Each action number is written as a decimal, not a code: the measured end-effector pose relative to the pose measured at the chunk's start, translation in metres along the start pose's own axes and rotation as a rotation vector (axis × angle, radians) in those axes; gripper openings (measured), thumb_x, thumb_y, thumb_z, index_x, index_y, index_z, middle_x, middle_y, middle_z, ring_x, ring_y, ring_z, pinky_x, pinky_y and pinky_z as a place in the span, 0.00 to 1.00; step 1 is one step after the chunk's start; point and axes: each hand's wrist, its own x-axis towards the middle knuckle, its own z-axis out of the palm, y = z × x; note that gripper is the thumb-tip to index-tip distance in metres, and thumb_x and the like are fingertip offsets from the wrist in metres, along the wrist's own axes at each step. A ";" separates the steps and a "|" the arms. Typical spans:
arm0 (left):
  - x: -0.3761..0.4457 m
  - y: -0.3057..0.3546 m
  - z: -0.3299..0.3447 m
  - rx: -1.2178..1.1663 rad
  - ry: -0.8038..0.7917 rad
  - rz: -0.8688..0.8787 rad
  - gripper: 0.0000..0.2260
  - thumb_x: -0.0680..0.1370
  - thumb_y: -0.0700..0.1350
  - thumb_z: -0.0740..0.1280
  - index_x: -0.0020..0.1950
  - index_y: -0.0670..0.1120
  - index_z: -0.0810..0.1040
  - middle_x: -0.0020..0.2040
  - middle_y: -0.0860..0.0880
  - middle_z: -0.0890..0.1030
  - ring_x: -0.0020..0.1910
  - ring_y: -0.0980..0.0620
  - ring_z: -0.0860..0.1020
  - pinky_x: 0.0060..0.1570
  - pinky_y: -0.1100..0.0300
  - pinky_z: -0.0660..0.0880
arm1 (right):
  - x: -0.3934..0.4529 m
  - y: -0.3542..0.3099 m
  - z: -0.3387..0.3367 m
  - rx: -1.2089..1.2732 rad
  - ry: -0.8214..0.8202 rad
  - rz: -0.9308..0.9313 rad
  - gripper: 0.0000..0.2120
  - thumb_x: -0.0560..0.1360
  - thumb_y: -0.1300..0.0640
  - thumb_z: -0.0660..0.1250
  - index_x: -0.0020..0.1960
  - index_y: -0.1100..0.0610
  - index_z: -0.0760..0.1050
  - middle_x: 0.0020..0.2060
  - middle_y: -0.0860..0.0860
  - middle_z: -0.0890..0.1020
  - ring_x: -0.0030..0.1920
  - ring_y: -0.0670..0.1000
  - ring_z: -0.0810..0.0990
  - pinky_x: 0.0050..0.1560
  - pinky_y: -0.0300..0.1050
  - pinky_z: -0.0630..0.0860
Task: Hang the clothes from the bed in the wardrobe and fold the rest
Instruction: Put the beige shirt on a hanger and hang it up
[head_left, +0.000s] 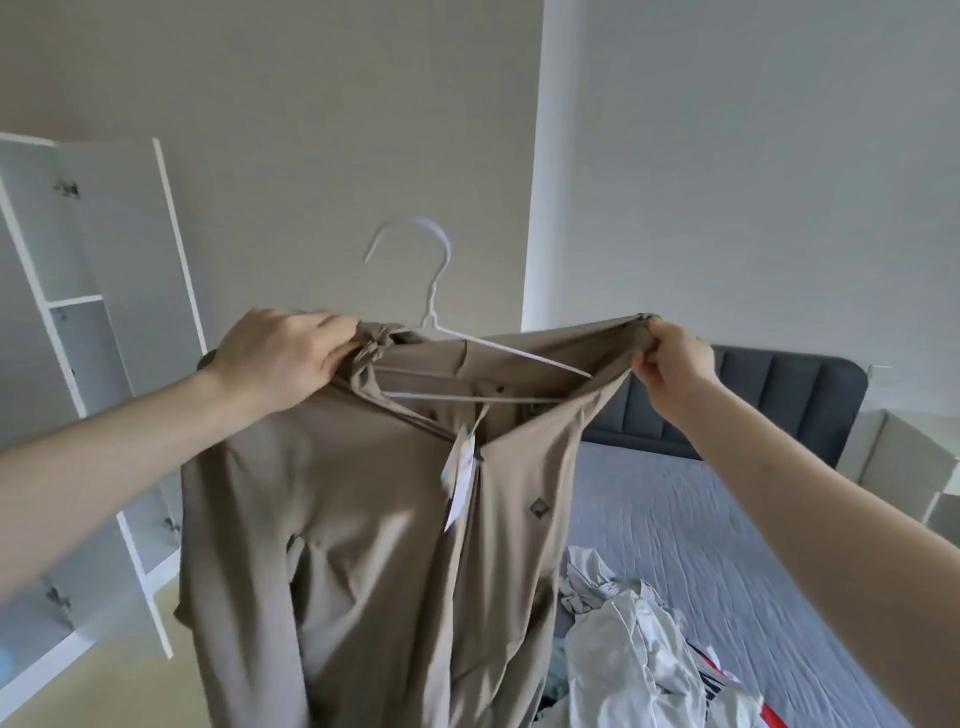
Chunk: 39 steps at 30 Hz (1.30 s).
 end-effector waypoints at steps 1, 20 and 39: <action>-0.005 -0.001 -0.002 -0.004 -0.014 0.033 0.13 0.78 0.48 0.60 0.40 0.42 0.77 0.32 0.43 0.79 0.25 0.37 0.78 0.21 0.52 0.71 | 0.002 -0.003 -0.005 0.017 0.039 -0.009 0.05 0.82 0.60 0.67 0.47 0.56 0.77 0.38 0.50 0.76 0.34 0.46 0.75 0.31 0.34 0.76; -0.002 0.051 0.034 -0.421 -0.197 -0.341 0.20 0.81 0.61 0.54 0.33 0.53 0.65 0.28 0.49 0.73 0.31 0.39 0.71 0.30 0.53 0.64 | -0.051 -0.015 0.043 -1.110 -0.730 -0.498 0.10 0.83 0.51 0.65 0.45 0.52 0.77 0.34 0.30 0.78 0.33 0.35 0.75 0.34 0.26 0.69; -0.058 0.180 0.007 -0.553 0.024 -0.403 0.09 0.76 0.49 0.67 0.55 0.55 0.74 0.56 0.59 0.71 0.55 0.57 0.72 0.56 0.62 0.66 | -0.048 0.045 0.042 -0.752 -0.475 -0.447 0.06 0.82 0.52 0.66 0.48 0.51 0.77 0.36 0.45 0.86 0.33 0.44 0.81 0.38 0.40 0.78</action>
